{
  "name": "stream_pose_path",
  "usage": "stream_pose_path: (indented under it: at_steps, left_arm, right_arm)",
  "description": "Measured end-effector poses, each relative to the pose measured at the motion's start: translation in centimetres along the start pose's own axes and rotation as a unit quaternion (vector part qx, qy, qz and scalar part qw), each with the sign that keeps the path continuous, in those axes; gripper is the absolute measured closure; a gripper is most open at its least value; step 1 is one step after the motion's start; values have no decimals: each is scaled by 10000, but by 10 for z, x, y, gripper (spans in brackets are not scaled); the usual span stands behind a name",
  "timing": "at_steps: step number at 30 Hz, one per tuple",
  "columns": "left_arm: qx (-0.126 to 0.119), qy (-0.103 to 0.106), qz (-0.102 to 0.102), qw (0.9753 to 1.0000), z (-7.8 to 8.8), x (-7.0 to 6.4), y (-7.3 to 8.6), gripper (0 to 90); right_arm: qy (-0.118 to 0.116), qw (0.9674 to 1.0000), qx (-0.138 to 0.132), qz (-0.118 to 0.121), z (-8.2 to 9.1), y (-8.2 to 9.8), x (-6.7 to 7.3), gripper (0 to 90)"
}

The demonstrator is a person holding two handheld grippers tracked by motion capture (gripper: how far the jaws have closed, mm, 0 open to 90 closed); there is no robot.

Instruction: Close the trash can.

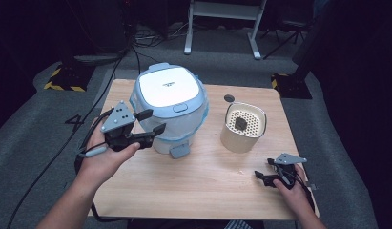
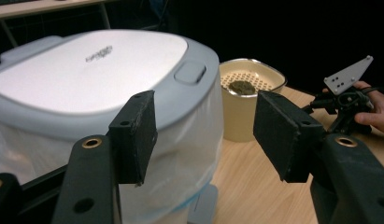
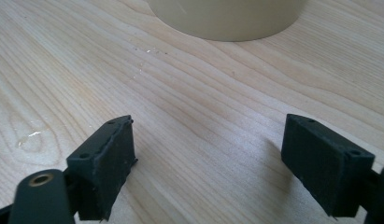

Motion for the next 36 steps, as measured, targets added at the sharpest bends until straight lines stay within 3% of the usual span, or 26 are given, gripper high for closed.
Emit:
stream_pose_path:
  at_steps: [7,10,13,14,16,18,23,33,36]
  left_arm:
    - [-52,-24,194,9998,3,6,31,407]
    - [-206,-79,396,9990,4,15,51,407]
    - [-190,-155,449,9987,2,20,62,409]
    - [-138,-225,538,9982,-1,24,74,409]
    - [-115,-266,550,9981,-3,26,80,409]
    - [-81,-322,618,9975,-8,30,95,409]
    - [-32,-359,731,9967,-15,36,112,409]
    - [365,-641,816,9939,-28,50,150,408]
    - [610,-731,833,9920,-32,55,163,408]
  right_arm:
    - [28,10000,14,-27,0,0,0,161]
    - [29,10000,14,-25,0,0,0,161]
    - [29,10000,15,-26,0,0,0,161]
    - [29,10000,15,-27,0,0,0,161]
    - [29,10000,15,-26,0,0,0,161]
    - [27,10000,14,-27,0,0,0,161]
    - [28,10000,14,-25,0,0,0,161]
    - [28,10000,14,-27,0,0,0,161]
    - [28,10000,13,-27,0,0,0,161]
Point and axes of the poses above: each handheld gripper's, and its own axes: z roughly backward along the jaws, y roughly out of its underside, x roughly to its left, the point moved 1 cm from there along -z, roughly forward along the jaws, and after that the axes turned 8 degrees about z, right-handed, at the moved point
